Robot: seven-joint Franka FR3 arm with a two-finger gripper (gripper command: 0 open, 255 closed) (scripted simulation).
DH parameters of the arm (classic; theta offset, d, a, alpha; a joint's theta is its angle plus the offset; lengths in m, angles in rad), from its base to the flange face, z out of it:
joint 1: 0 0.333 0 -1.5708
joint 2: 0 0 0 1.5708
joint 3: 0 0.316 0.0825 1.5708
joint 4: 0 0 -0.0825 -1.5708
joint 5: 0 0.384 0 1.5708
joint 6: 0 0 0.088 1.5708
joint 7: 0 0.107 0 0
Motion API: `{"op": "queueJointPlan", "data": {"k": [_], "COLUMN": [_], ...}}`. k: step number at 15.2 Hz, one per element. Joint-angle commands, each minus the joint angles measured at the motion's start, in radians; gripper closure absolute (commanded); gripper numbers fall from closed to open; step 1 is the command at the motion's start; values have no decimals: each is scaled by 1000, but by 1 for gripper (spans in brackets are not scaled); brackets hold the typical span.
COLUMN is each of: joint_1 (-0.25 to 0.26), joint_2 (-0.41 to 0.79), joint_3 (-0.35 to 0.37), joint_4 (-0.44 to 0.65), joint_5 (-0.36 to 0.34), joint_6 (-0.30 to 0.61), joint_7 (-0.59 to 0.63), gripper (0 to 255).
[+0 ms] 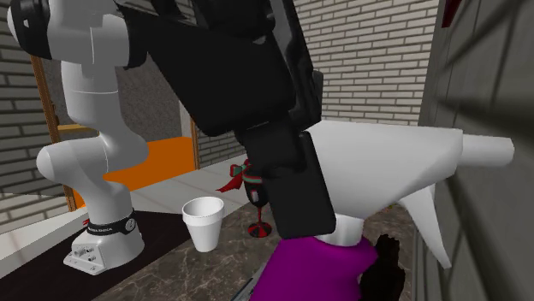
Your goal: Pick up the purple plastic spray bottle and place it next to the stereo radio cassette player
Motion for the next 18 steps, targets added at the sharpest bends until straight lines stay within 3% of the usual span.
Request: {"op": "queueJointPlan", "data": {"k": [1, 18], "joint_1": [3, 8], "joint_2": [-6, -7], "joint_3": [1, 7], "joint_4": [-36, -264], "joint_5": [-1, 13], "joint_6": [30, 258], "joint_7": [0, -24], "gripper": [255, 255]}}
